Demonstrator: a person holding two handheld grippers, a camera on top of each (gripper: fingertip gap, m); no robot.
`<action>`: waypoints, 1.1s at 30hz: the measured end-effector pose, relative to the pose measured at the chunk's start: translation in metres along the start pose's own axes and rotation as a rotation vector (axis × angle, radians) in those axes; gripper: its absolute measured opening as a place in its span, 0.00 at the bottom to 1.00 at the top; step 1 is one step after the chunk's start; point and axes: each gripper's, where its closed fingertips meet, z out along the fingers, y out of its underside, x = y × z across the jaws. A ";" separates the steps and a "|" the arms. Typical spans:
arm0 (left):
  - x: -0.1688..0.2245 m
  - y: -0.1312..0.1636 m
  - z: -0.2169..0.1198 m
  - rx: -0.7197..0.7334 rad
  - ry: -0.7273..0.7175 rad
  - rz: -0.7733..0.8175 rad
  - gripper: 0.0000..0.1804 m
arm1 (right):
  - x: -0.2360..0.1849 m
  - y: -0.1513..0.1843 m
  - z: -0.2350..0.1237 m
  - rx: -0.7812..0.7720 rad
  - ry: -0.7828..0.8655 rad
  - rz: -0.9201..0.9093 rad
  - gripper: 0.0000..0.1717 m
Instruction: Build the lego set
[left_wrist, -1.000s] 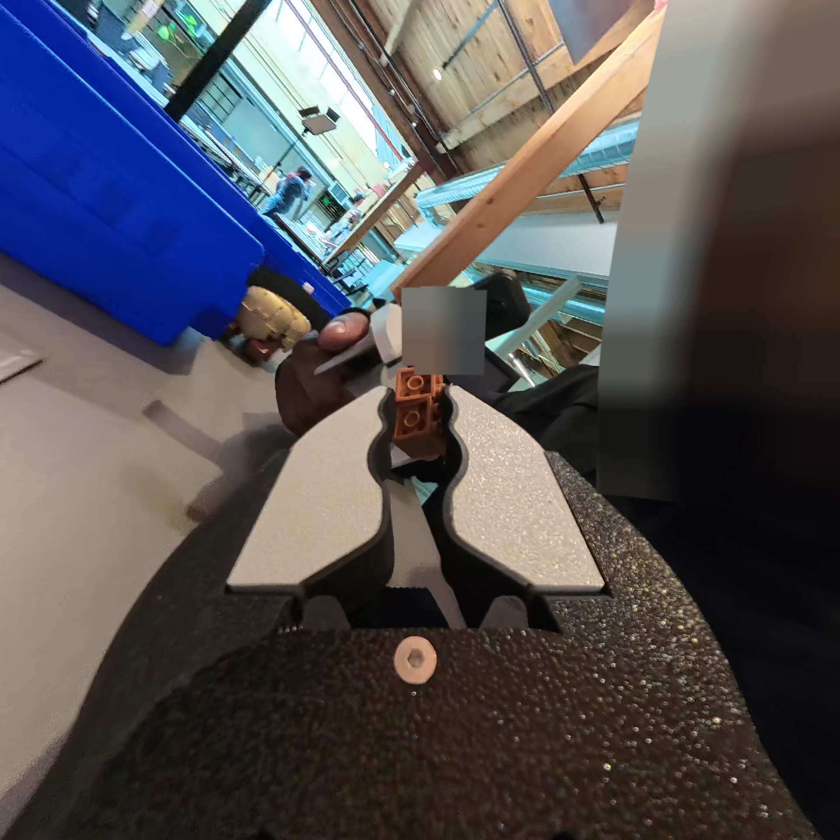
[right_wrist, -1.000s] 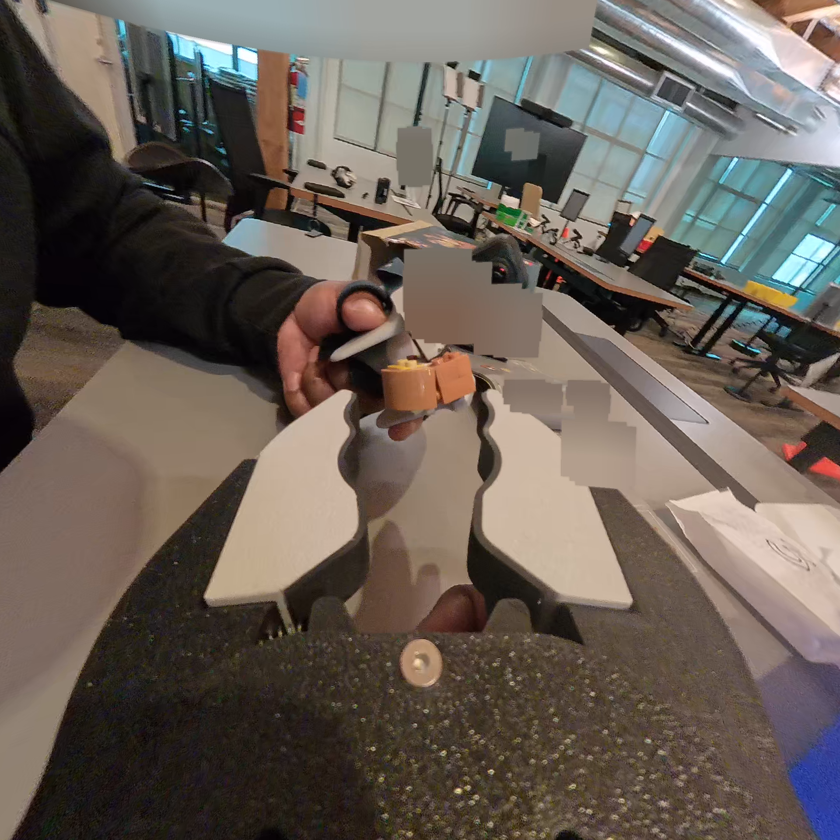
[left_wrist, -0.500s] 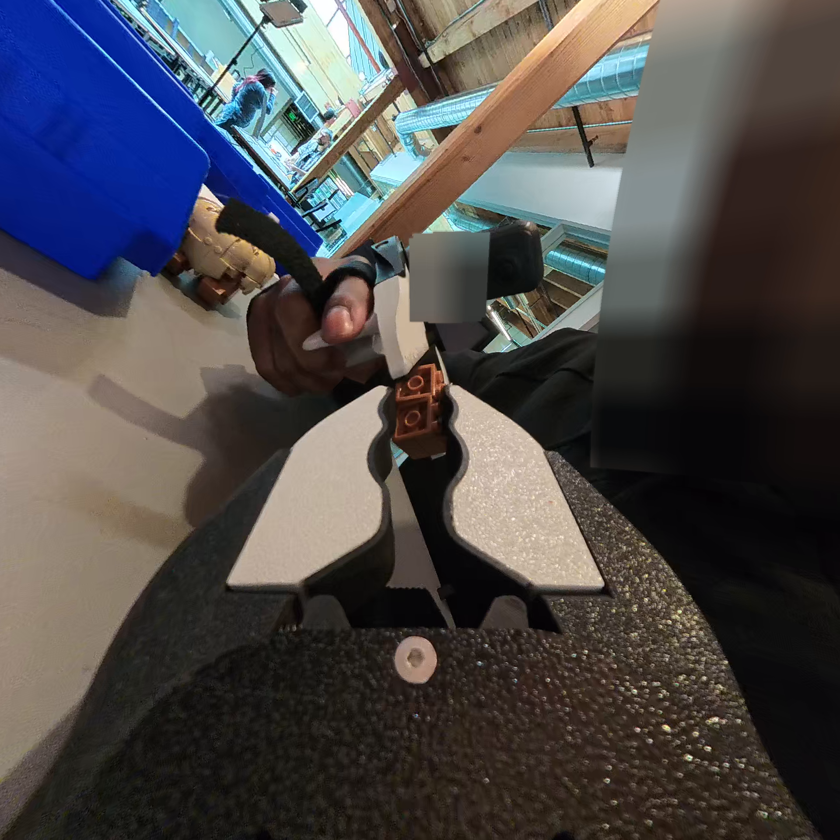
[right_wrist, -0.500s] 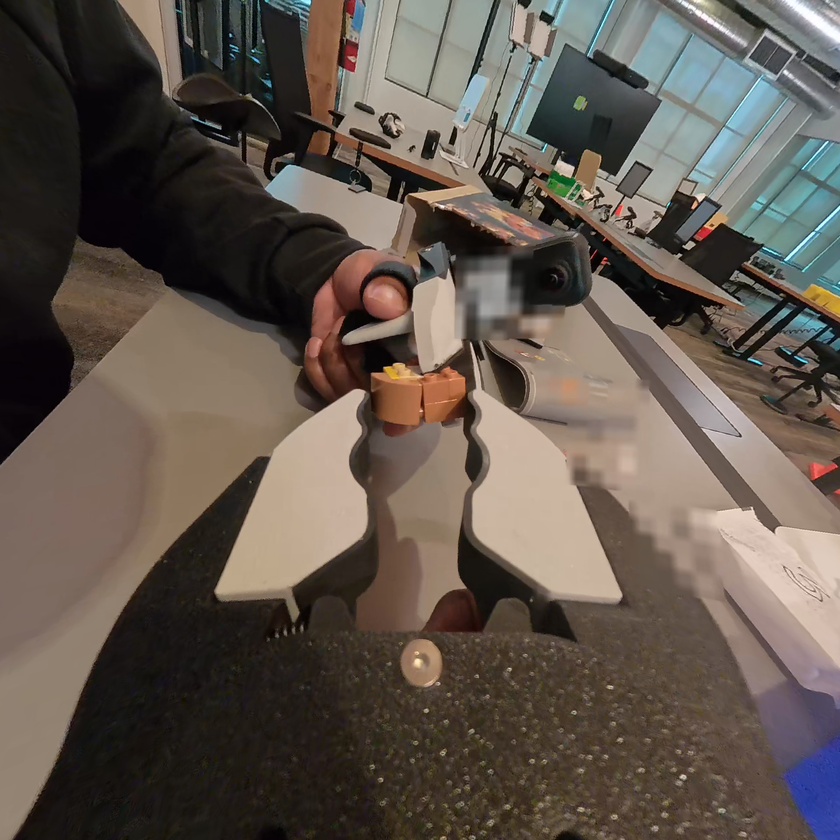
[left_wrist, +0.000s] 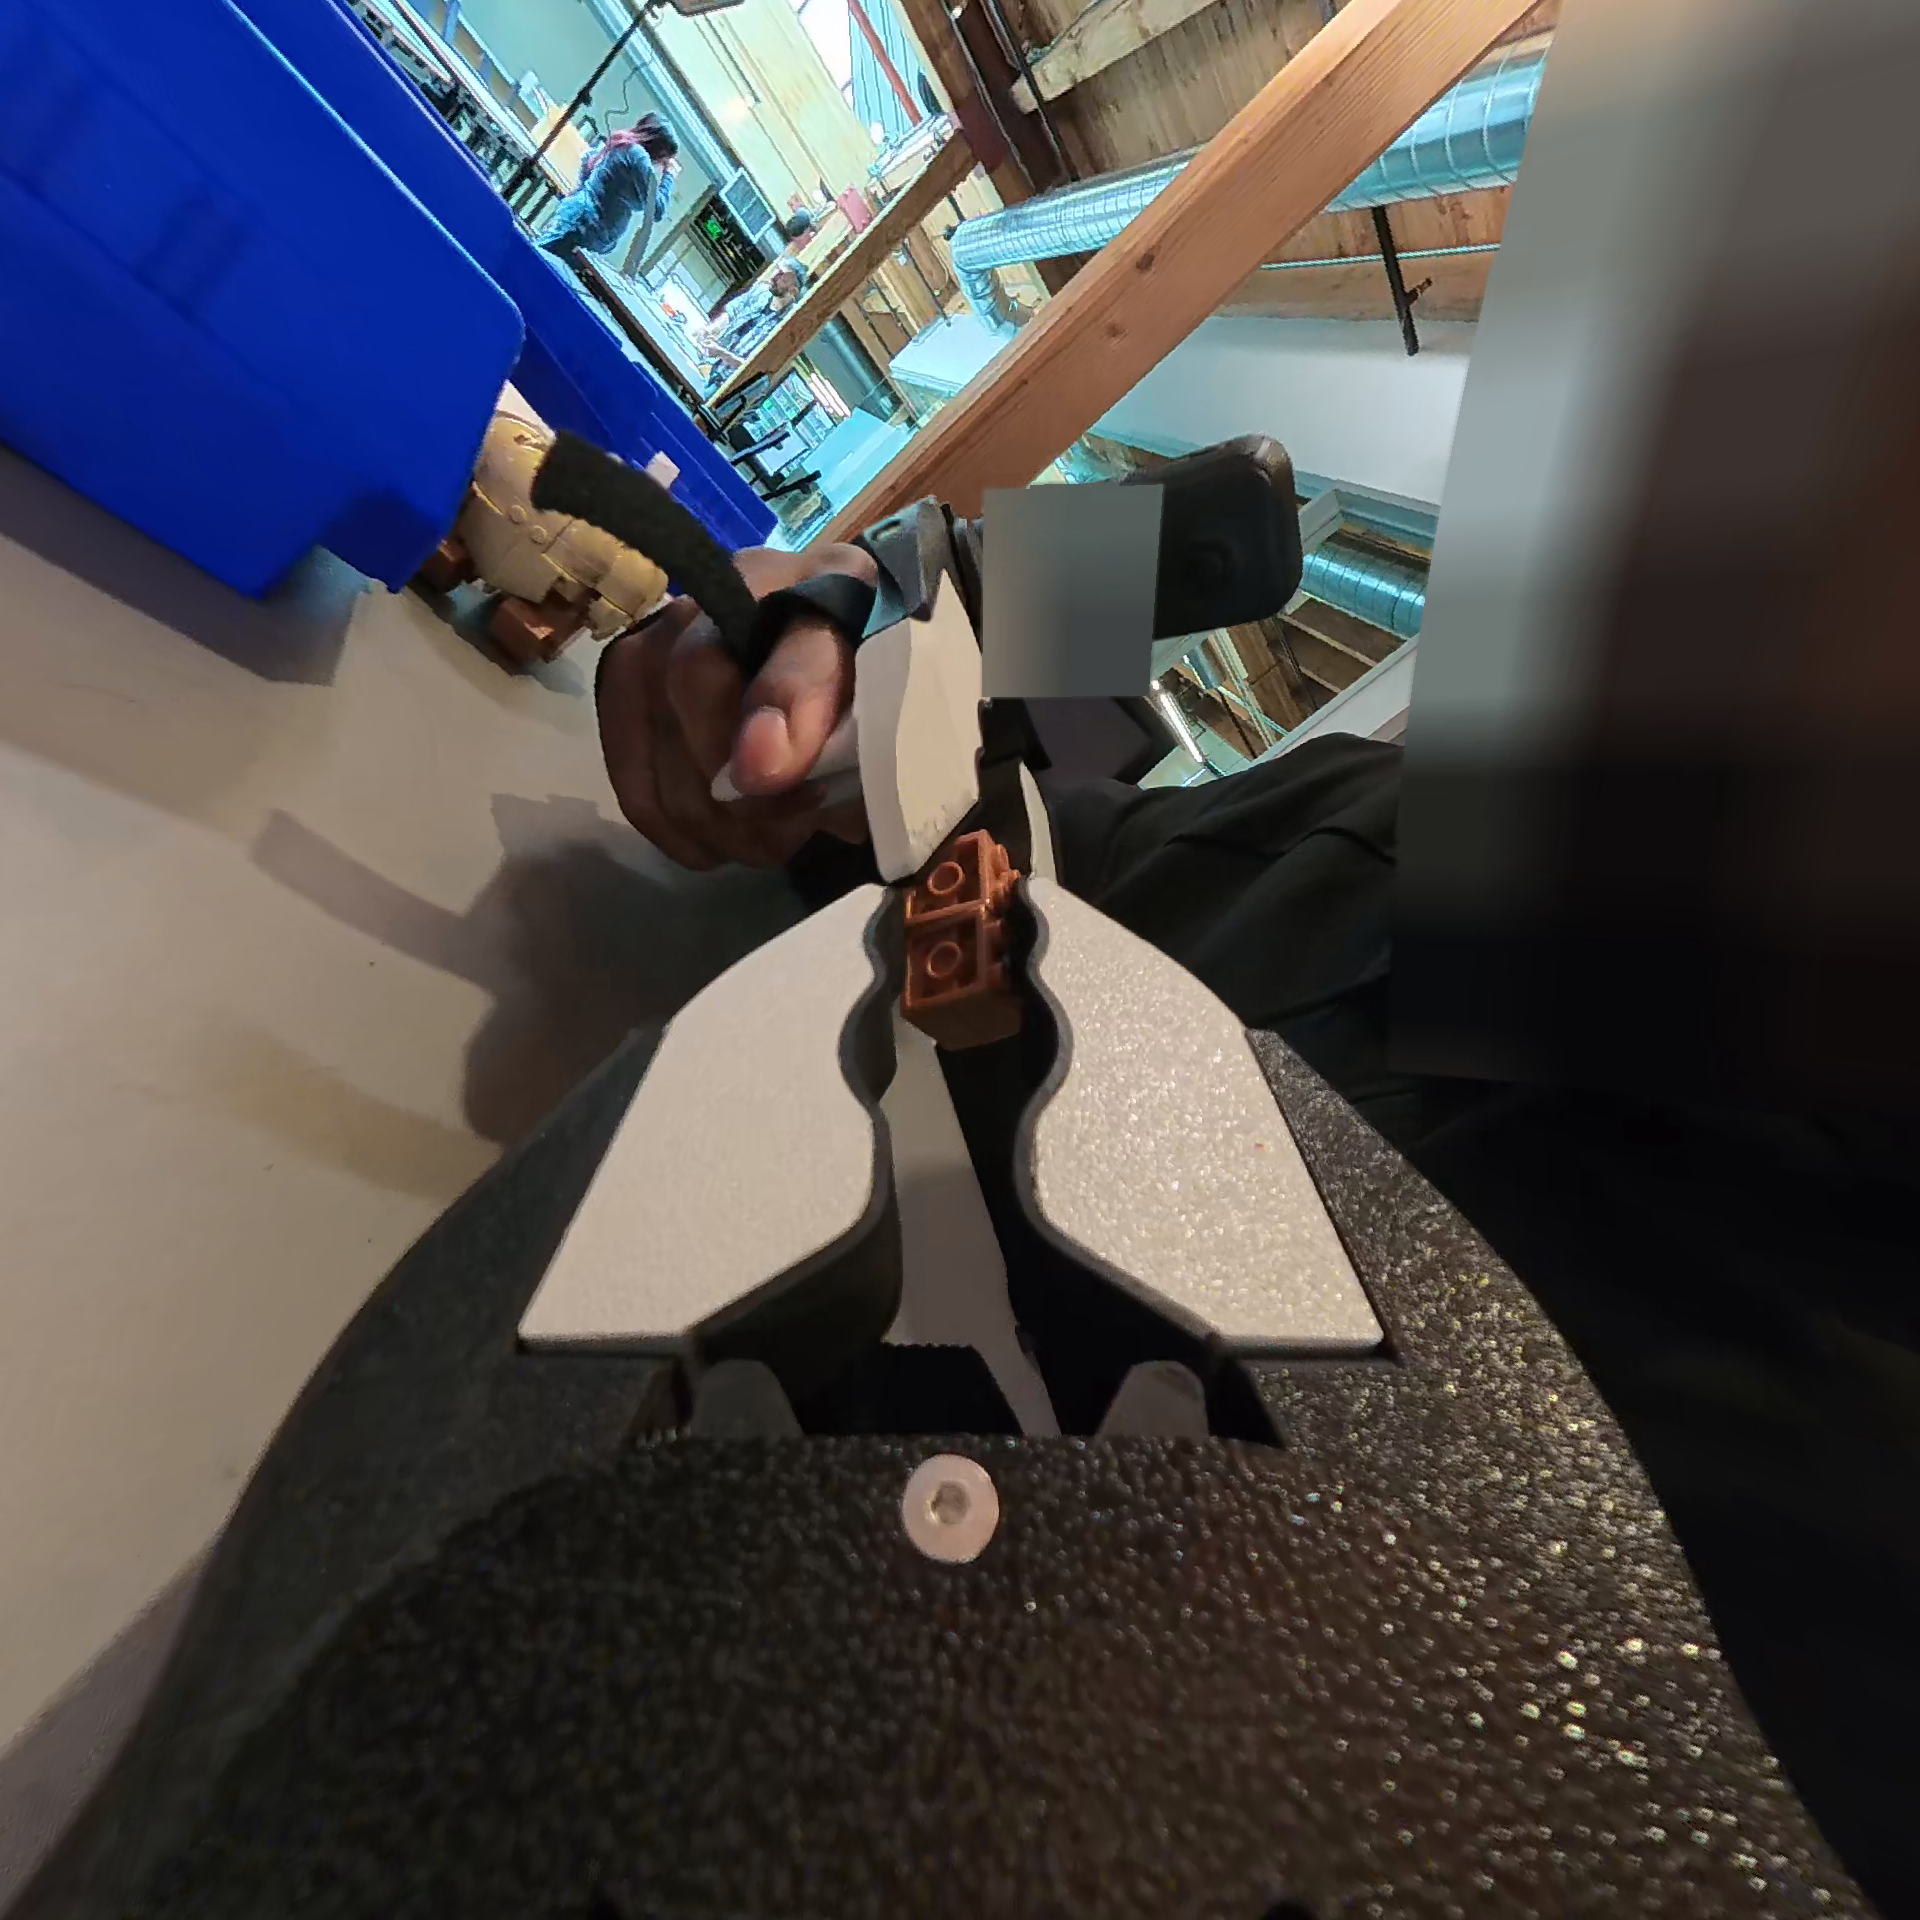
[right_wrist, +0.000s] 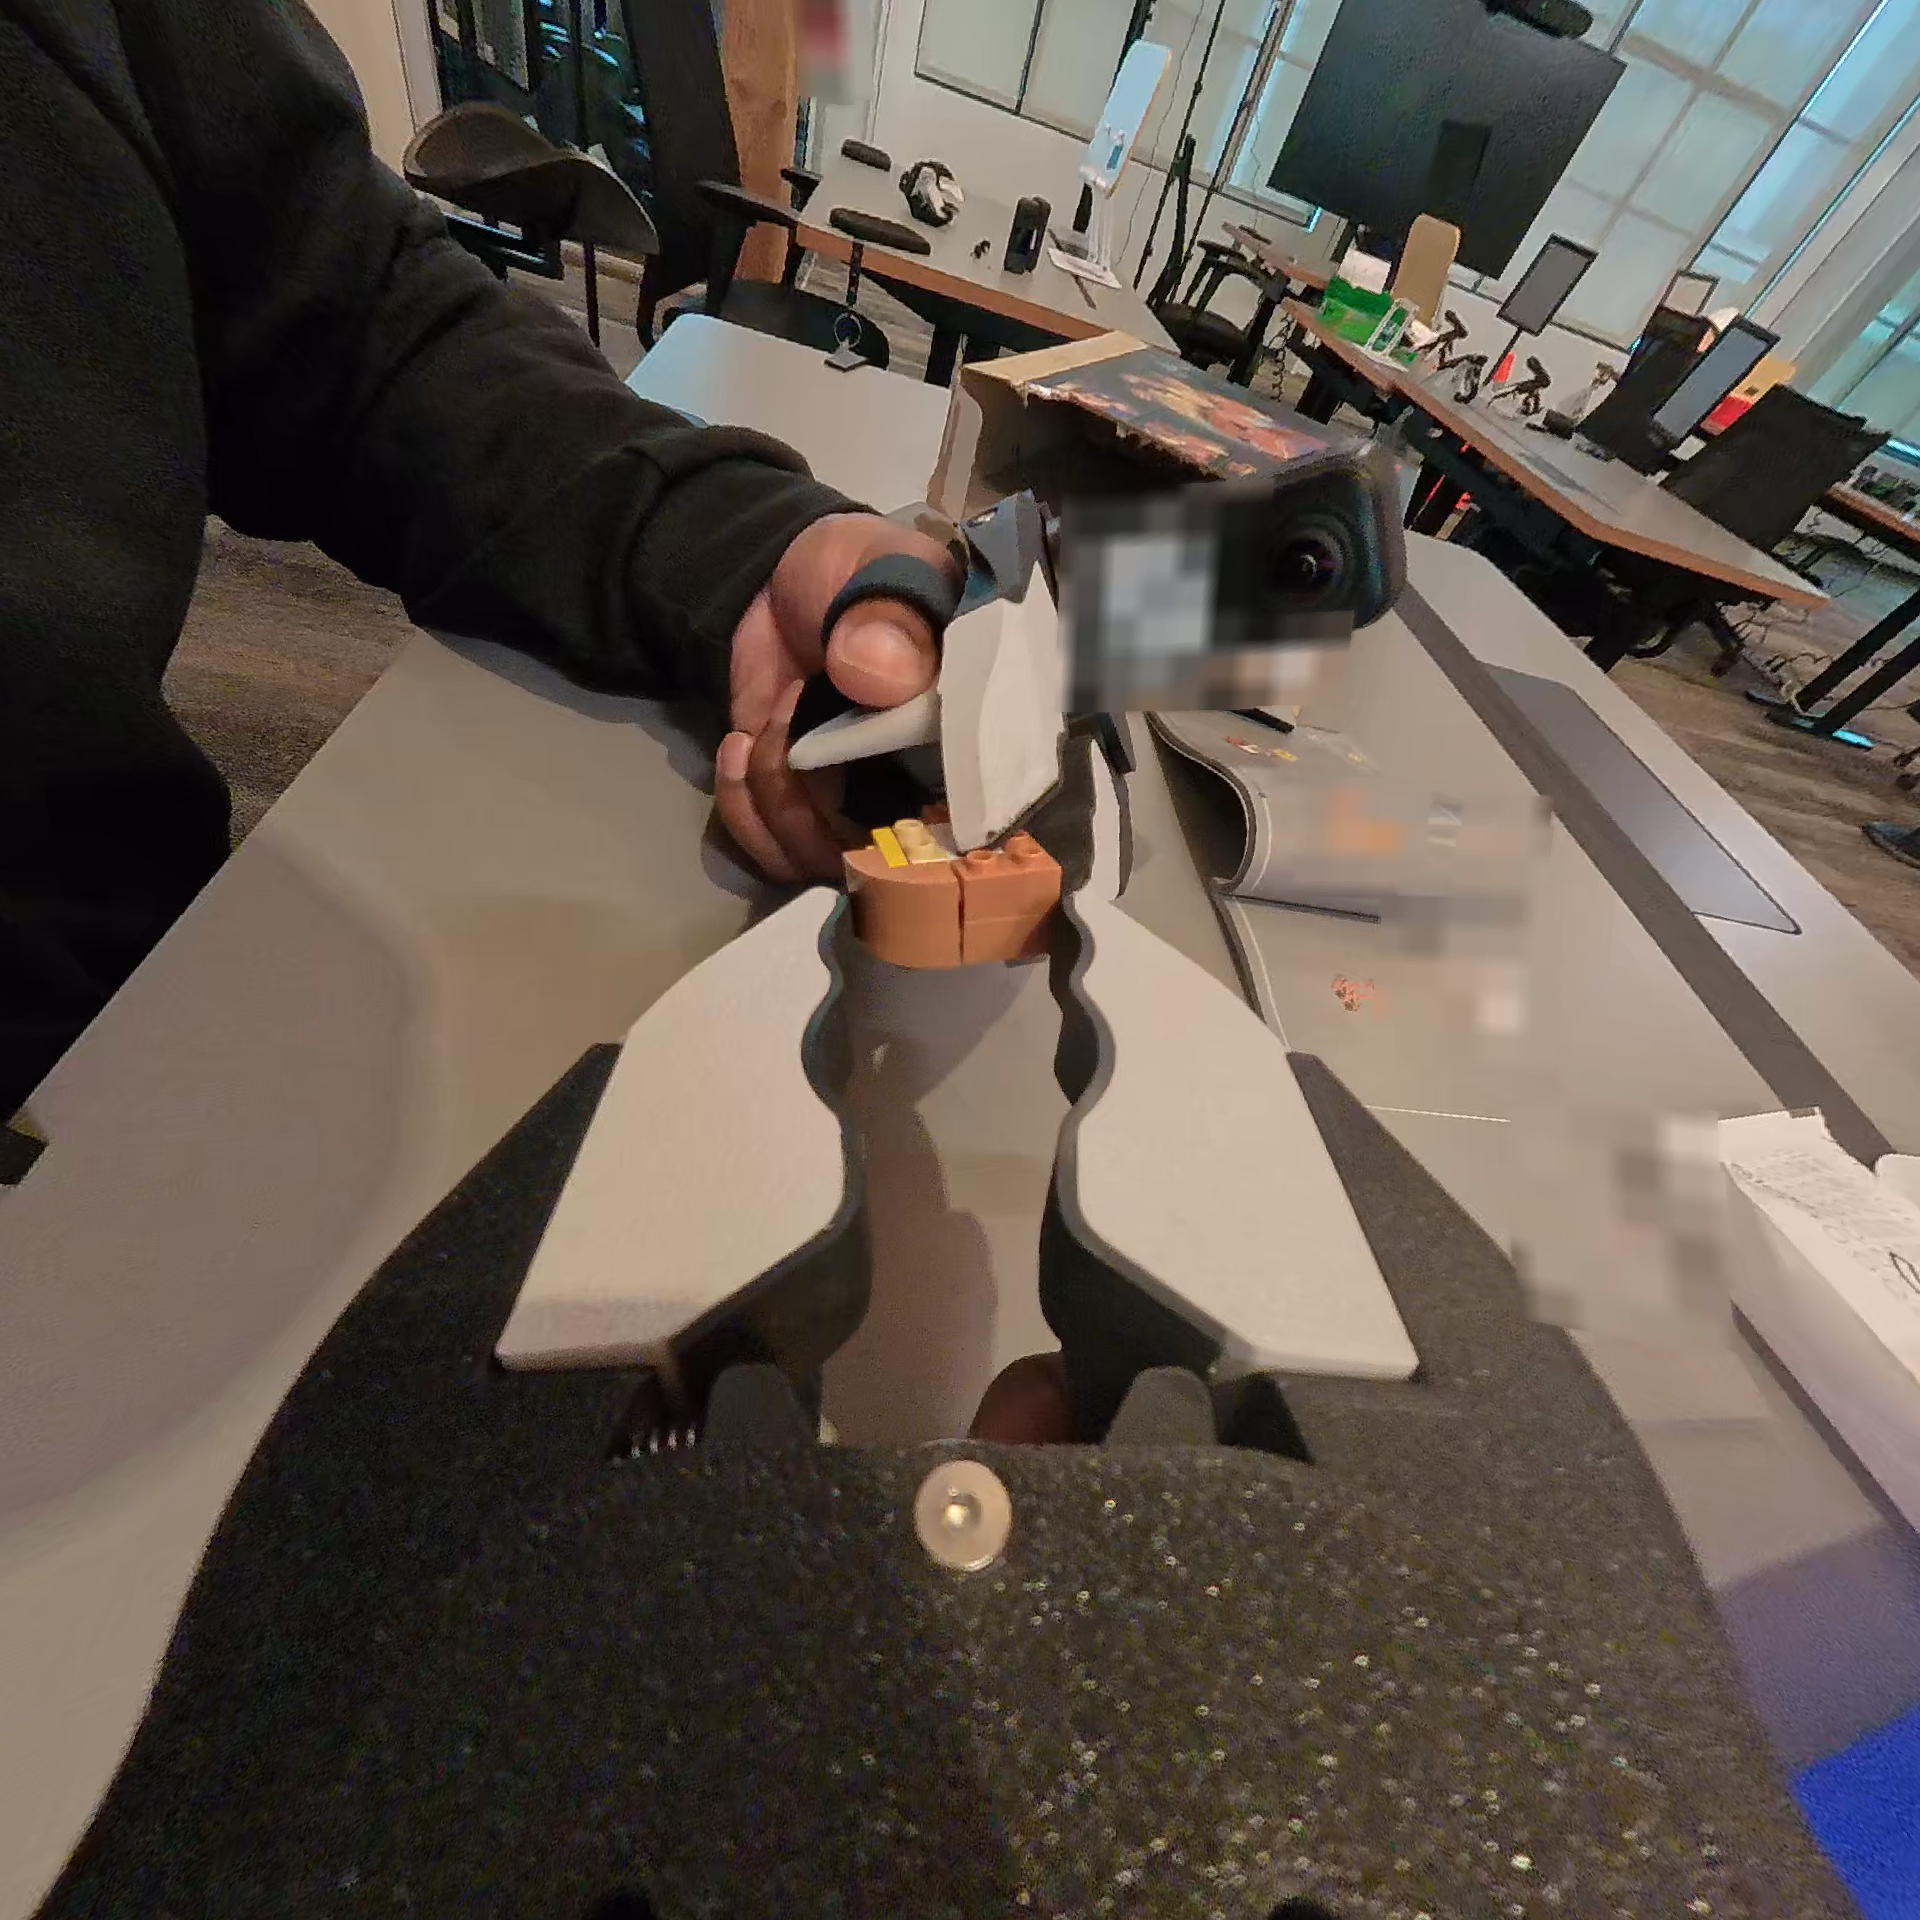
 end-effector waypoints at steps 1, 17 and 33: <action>-0.001 0.000 0.000 -0.001 -0.006 0.002 0.10 | 0.000 0.001 0.000 -0.004 -0.002 0.006 0.21; -0.013 0.003 -0.004 -0.042 -0.124 0.060 0.10 | 0.004 0.011 0.002 -0.056 0.030 -0.028 0.24; -0.017 0.011 -0.002 -0.091 -0.157 0.071 0.10 | -0.004 0.016 0.003 -0.068 -0.049 -0.001 0.20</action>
